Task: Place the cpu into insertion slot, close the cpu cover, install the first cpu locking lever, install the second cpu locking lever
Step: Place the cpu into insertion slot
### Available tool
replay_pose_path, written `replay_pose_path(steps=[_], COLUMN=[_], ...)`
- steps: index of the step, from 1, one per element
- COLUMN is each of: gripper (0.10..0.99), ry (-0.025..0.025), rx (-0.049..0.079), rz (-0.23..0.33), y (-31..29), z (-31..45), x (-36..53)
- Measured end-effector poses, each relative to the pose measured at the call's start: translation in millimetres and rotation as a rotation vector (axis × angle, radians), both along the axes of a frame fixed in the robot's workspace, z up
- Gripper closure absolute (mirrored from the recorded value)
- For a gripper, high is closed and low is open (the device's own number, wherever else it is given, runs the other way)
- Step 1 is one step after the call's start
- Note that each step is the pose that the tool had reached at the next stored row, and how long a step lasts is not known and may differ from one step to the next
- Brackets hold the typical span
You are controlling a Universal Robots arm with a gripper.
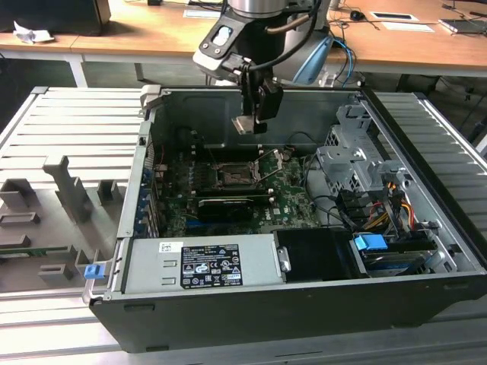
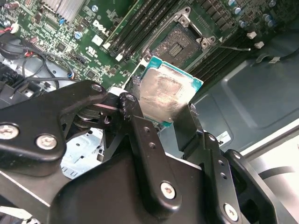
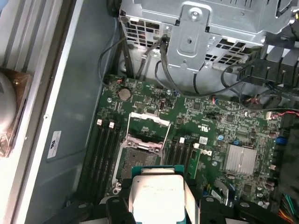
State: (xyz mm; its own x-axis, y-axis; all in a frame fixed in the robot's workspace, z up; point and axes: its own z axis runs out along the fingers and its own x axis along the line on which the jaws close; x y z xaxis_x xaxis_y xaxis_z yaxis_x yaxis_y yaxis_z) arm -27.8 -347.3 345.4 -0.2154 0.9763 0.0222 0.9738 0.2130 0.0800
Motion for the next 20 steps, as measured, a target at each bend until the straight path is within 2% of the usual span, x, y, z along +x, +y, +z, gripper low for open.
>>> replay_pose_path(steps=[4, 8, 20], gripper=[0.557, 0.557, 0.557], ry=[0.0003, 0.0028, 0.0028], rx=[0.0, 0.002, 0.002], rz=[-0.012, -0.012, -0.012], y=[0.0, 0.0, 0.0], z=[-3.0, -7.3, -15.1], x=[-0.2, -0.3, -0.2])
